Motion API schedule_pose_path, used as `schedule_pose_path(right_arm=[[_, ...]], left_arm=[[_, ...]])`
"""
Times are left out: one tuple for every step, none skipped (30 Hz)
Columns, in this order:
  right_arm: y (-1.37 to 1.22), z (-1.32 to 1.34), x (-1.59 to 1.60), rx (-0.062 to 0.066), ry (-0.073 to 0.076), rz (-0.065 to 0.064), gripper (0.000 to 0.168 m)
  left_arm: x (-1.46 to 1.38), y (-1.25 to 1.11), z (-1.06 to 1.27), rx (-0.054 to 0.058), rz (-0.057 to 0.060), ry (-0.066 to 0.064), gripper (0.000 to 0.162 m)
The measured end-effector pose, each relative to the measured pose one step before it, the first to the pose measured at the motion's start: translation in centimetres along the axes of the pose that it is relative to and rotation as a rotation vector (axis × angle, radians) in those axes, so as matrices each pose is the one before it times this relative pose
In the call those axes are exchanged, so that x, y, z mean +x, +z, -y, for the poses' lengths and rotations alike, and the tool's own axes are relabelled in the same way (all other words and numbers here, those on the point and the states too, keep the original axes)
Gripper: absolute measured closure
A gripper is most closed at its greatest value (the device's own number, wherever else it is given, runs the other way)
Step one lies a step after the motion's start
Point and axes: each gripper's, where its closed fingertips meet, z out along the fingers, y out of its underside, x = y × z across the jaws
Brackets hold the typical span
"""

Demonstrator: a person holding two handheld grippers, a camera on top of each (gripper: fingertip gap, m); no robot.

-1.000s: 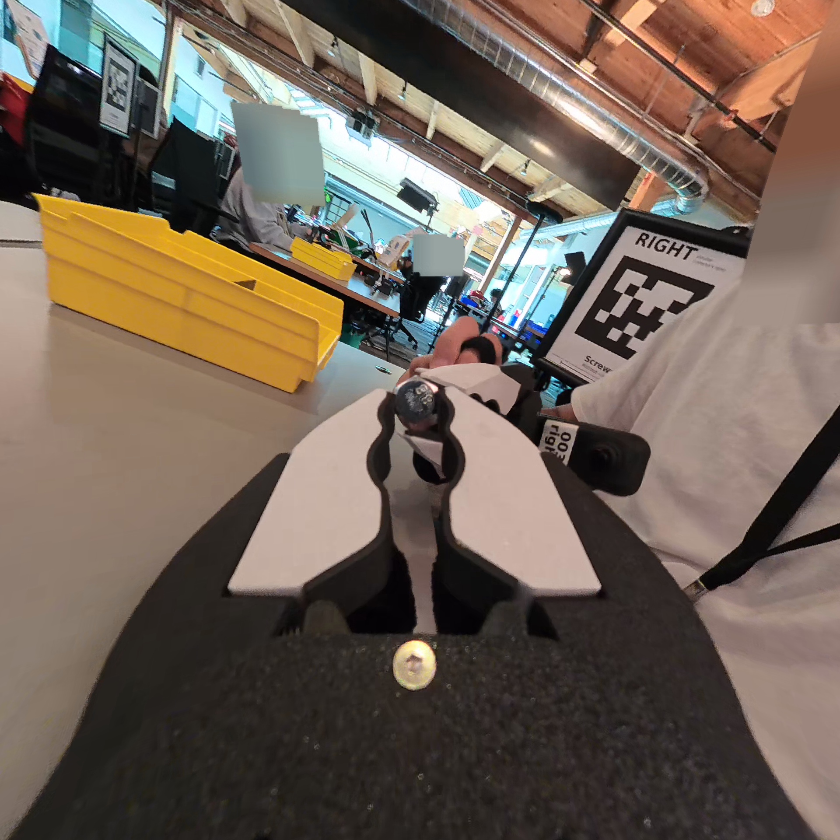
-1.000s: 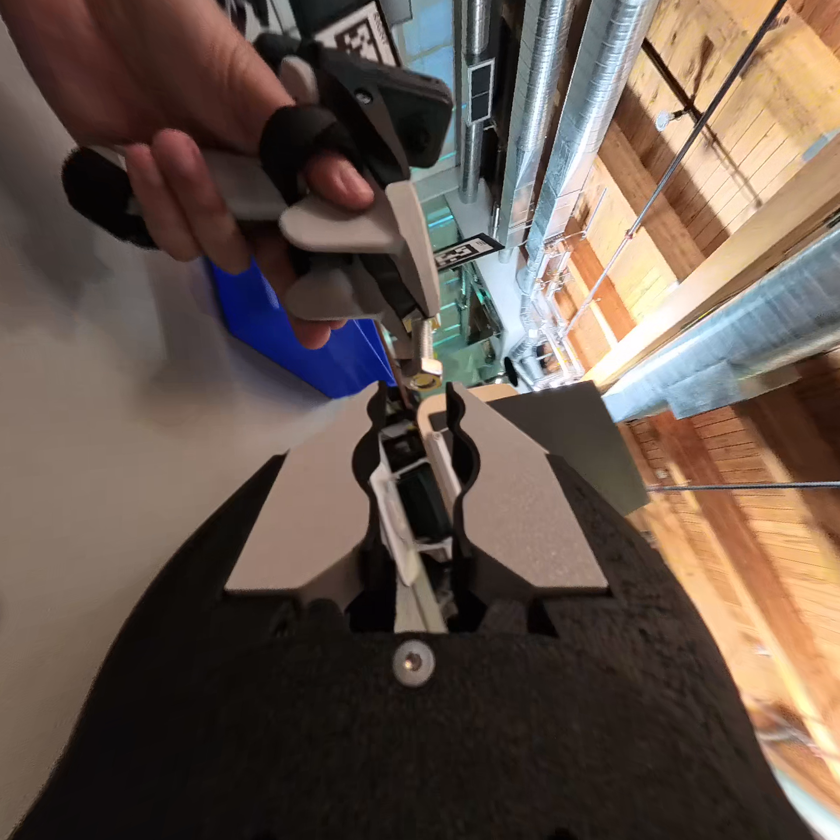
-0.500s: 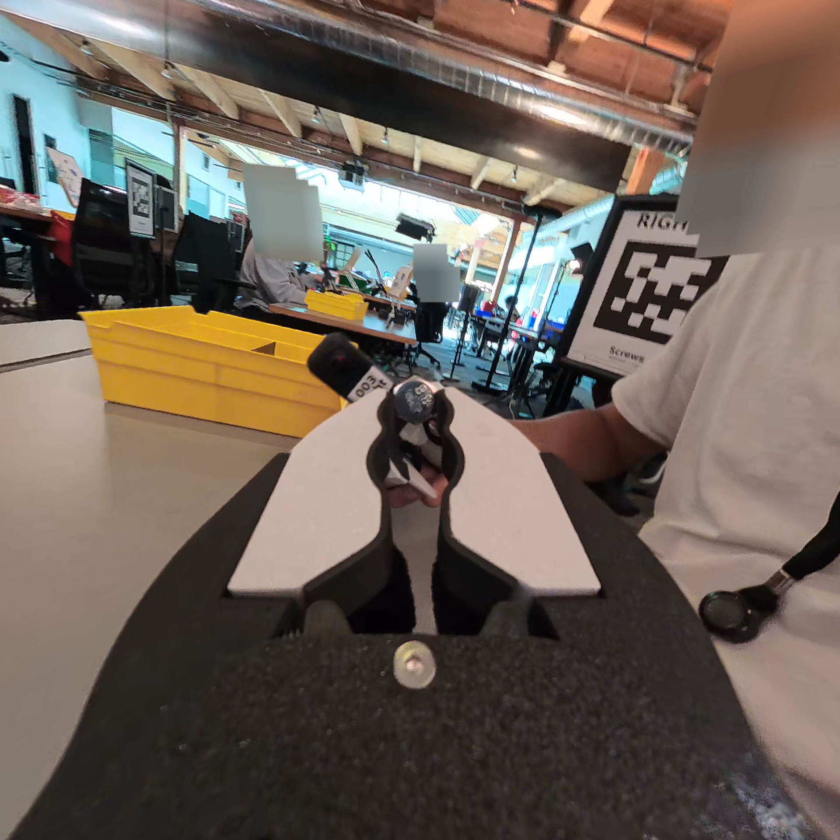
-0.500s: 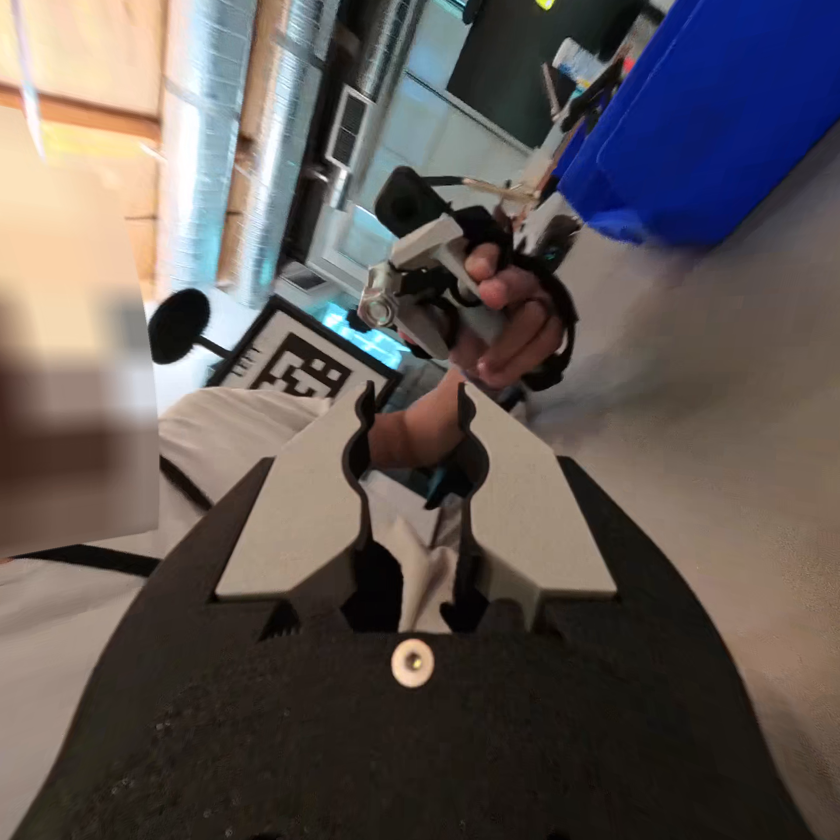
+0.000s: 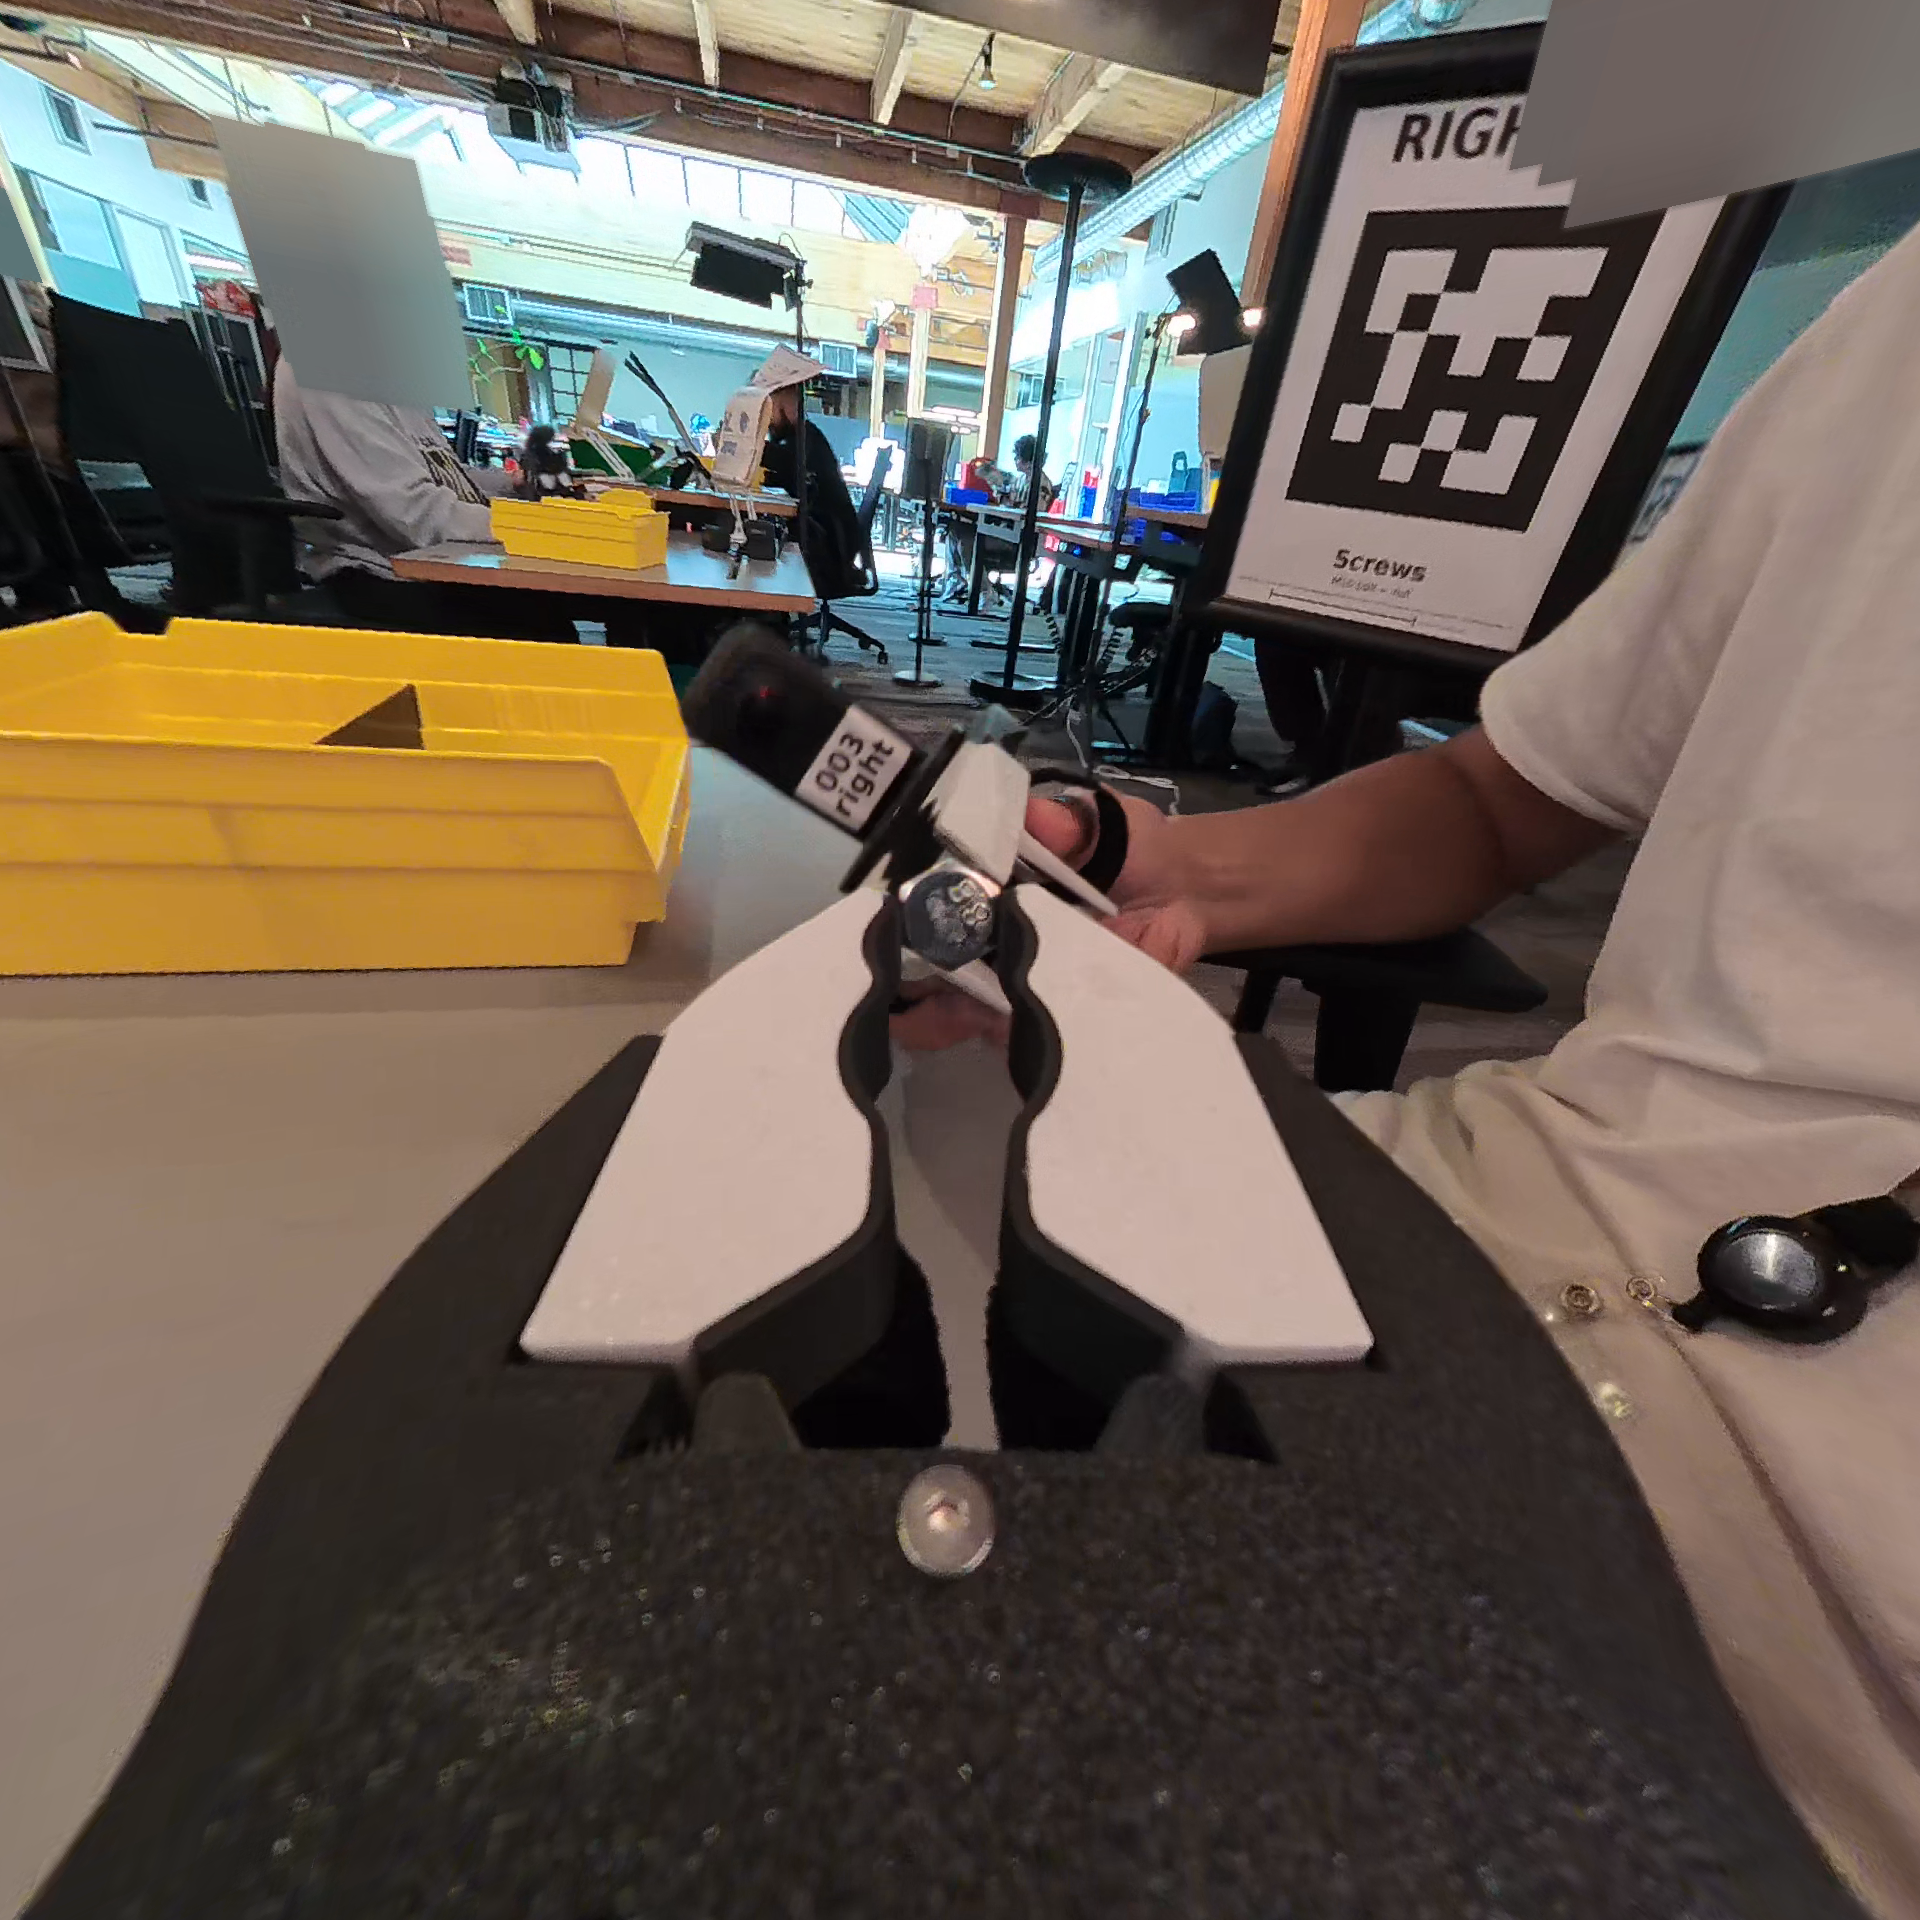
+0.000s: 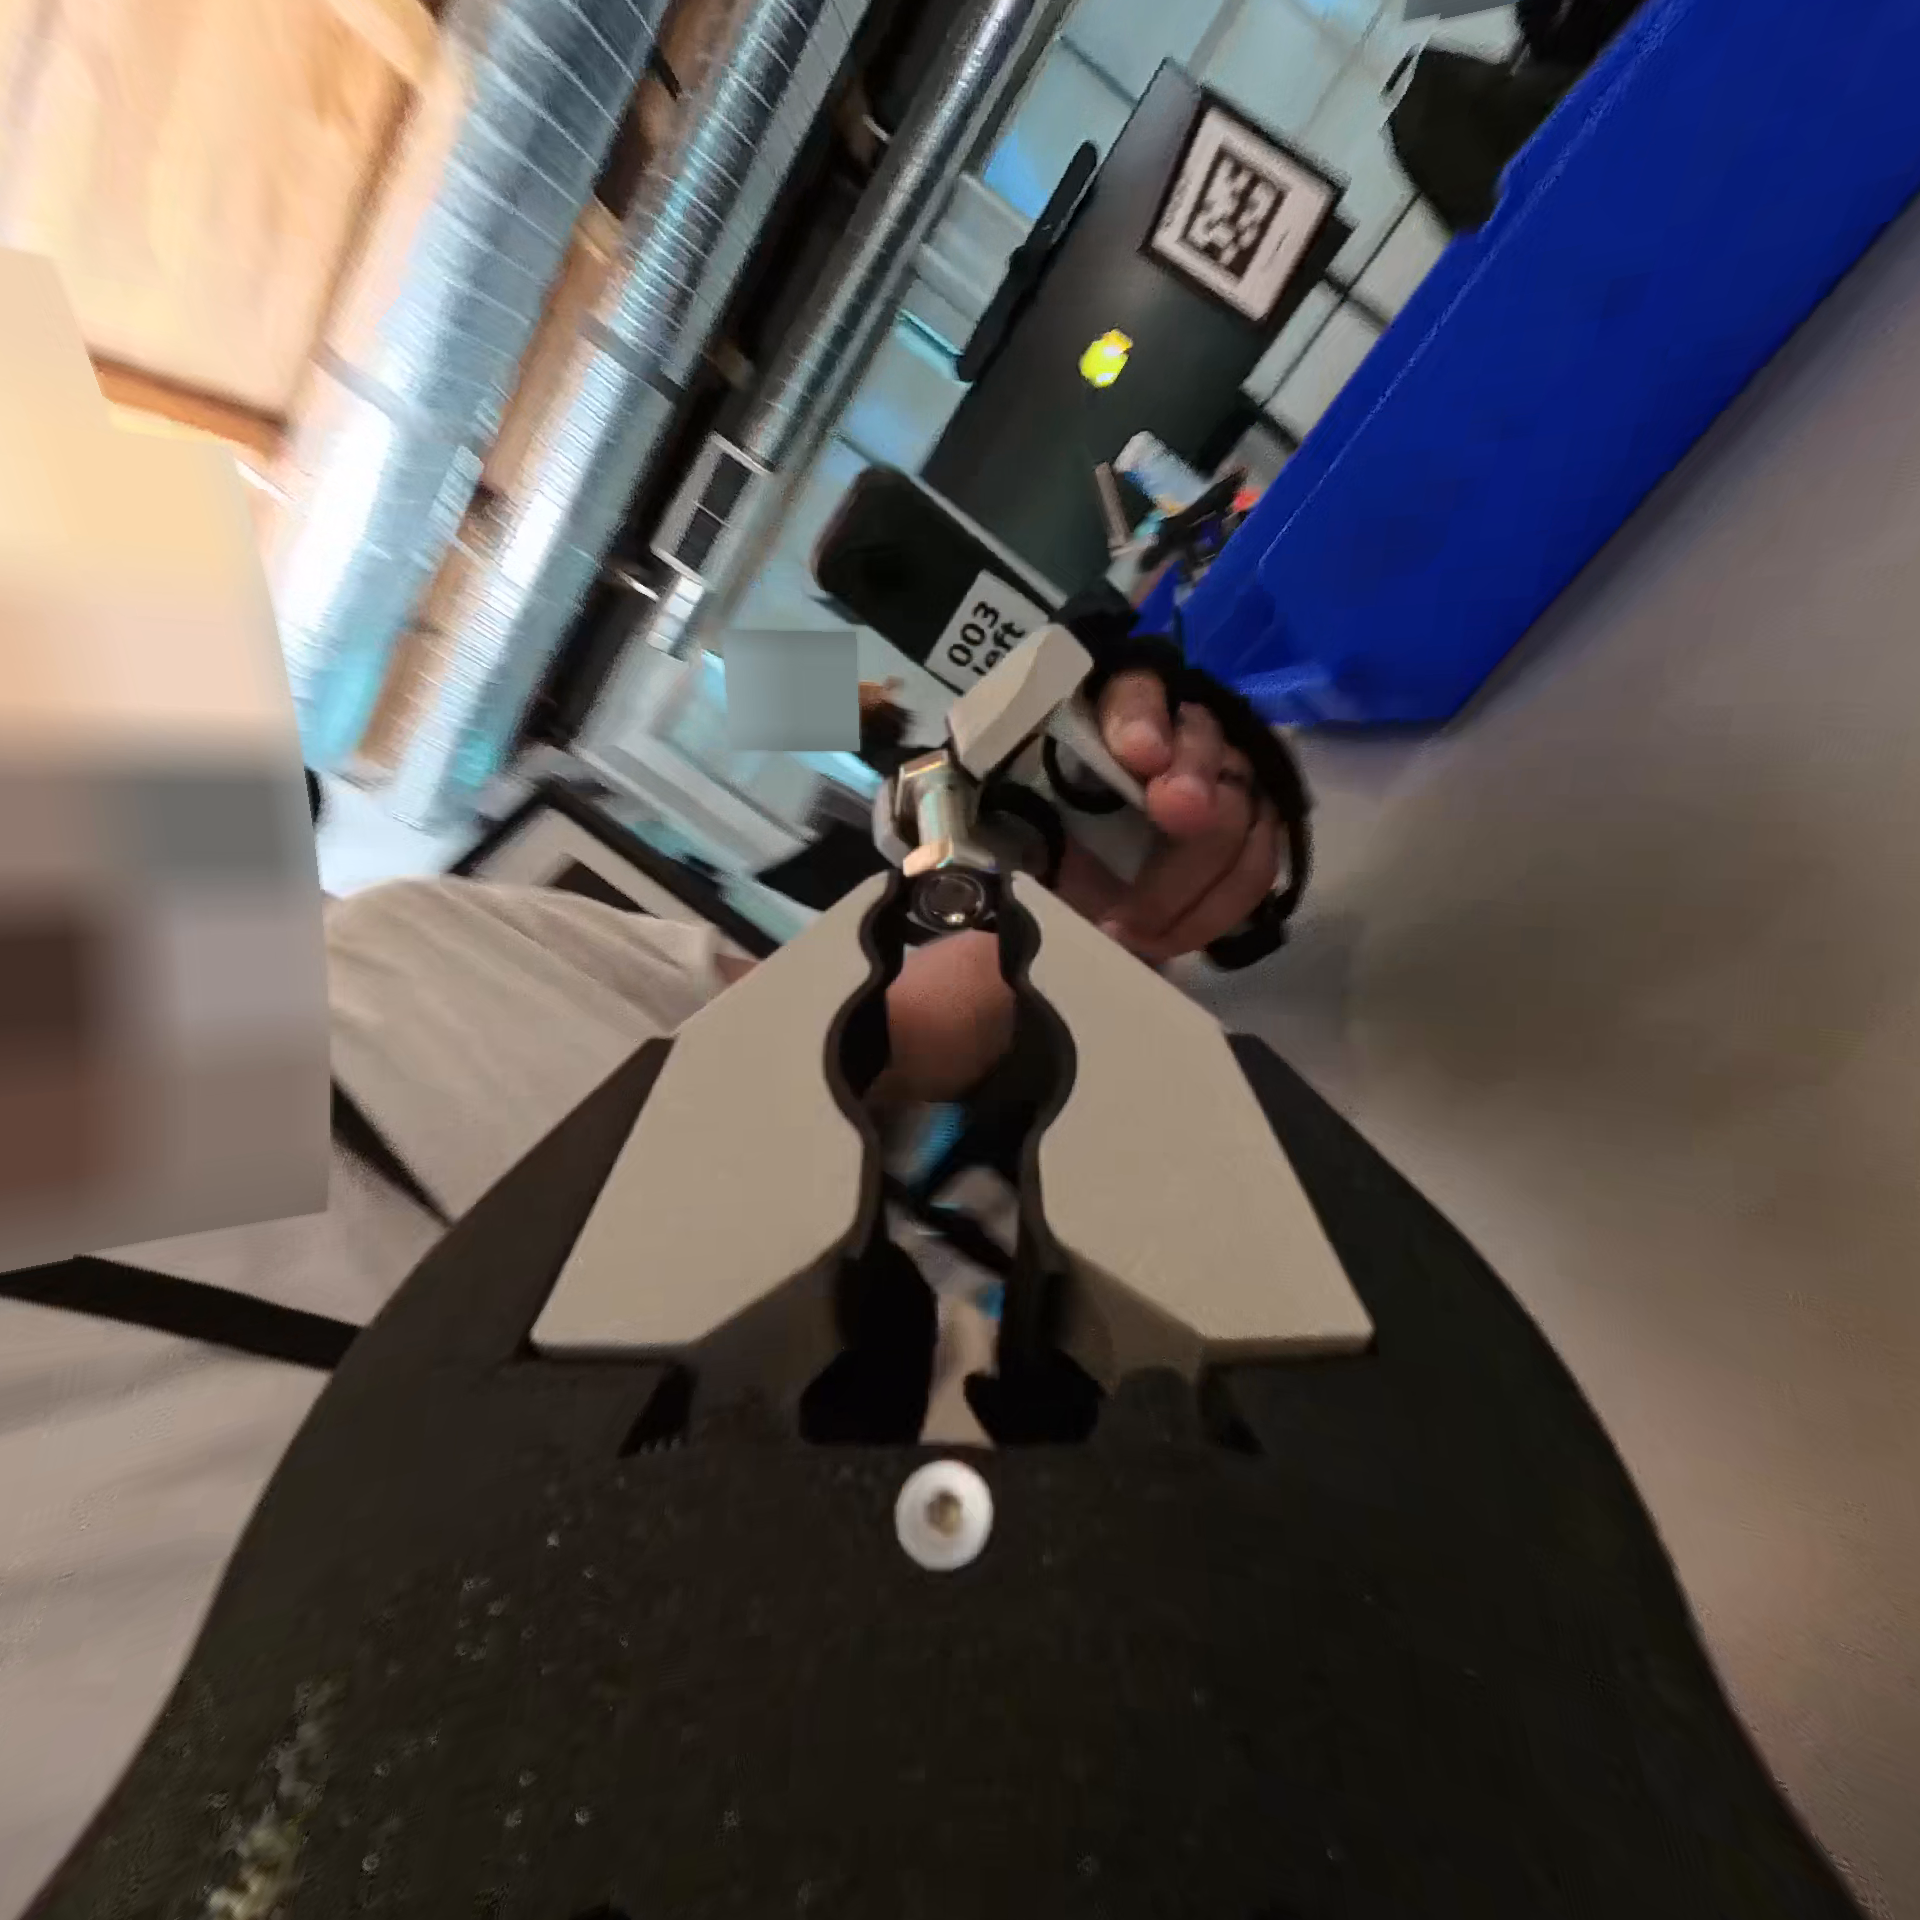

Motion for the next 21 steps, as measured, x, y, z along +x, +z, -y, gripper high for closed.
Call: schedule_pose_path(right_arm=[[-0.035, 0.043, -0.087, -0.015, -0.1321, -0.0609, 0.152], [-0.004, 0.008, -0.09, -0.024, -0.1531, -0.0698, 0.152], [0.009, -0.032, -0.104, -0.0323, -0.1671, -0.0704, 0.152], [0.015, -0.035, -0.076, -0.033, -0.1751, -0.0701, 0.152], [0.032, -0.073, -0.109, -0.0322, -0.1804, -0.0661, 0.151], [0.089, -0.176, -0.131, -0.0364, -0.182, -0.0606, 0.151], [0.049, -0.01, 0.025, -0.0258, -0.1695, -0.0667, 0.151], [0.086, 0.16, 0.006, -0.0142, -0.1505, -0.0595, 0.152], [0.124, 0.219, -0.022, -0.0128, -0.1298, -0.0539, 0.152], [0.176, 0.215, -0.02, -0.014, -0.1198, -0.0535, 0.152], [0.208, 0.134, -0.032, -0.02, -0.1238, -0.06, 0.151], [0.195, 0.118, -0.03, -0.0203, -0.1422, -0.0684, 0.152], [0.214, 0.104, 0.003, -0.0213, -0.1572, -0.0721, 0.151], [0.284, 0.08, -0.006, -0.0203, -0.1454, -0.0638, 0.152], [0.368, 0.072, -0.101, -0.0162, -0.1127, -0.0416, 0.152], [0.405, 0.095, -0.136, -0.0079, -0.0602, -0.0242, 0.152], [0.408, 0.148, 0.023, 0.0014, -0.0144, -0.0241, 0.152], [0.361, 0.193, 0.244, 0.0084, 0.0075, -0.032, 0.148], [0.315, 0.178, 0.214, 0.0113, 0.0181, -0.0224, 0.144], [0.273, 0.051, -0.186, 0.0071, 0.0322, 0.0143, 0.141], [0.264, -0.007, -0.271, 0.0046, 0.0584, 0.0307, 0.134]], left_arm=[[0.012, 0.033, 0.085, 0.0065, -0.0116, -0.0226, 0.145], [0.081, -0.006, 0.078, 0.0059, -0.0125, -0.0225, 0.145], [0.12, -0.02, 0.064, 0.0058, -0.0123, -0.0208, 0.145], [0.145, -0.029, 0.039, 0.0053, -0.0109, -0.018, 0.145], [0.171, -0.066, -0.005, 0.0041, -0.0118, -0.0183, 0.145], [0.136, -0.098, -0.076, -0.0003, -0.009, -0.021, 0.145], [0.069, -0.139, -0.103, -0.001, -0.0016, -0.0183, 0.145], [0.088, -0.164, 0.028, 0.0054, -0.0002, -0.0172, 0.145], [0.128, -0.206, 0.087, 0.0079, -0.0027, -0.0217, 0.145], [0.095, -0.264, 0.062, 0.0063, -0.0026, -0.0257, 0.145], [0.049, -0.278, 0.021, 0.0057, -0.0007, -0.0278, 0.145], [0.023, -0.267, -0.006, 0.0063, 0.0024, -0.0276, 0.145], [-0.013, -0.285, 0.017, 0.0088, 0.0069, -0.0242, 0.144], [-0.068, -0.316, 0.035, 0.0102, 0.0115, -0.0189, 0.144], [-0.127, -0.371, 0.042, 0.0085, 0.0156, -0.0141, 0.144], [-0.131, -0.405, 0.082, 0.0088, 0.0169, -0.0082, 0.145], [-0.058, -0.398, 0.163, 0.013, 0.0152, -0.0024, 0.145], [0.001, -0.396, 0.214, 0.0156, 0.0136, 0.0016, 0.144], [0.019, -0.395, 0.206, 0.0142, 0.0144, 0.005, 0.145], [-0.03, -0.418, 0.182, 0.013, 0.0183, 0.0092, 0.145], [-0.058, -0.423, 0.216, 0.014, 0.0211, 0.0137, 0.145]])
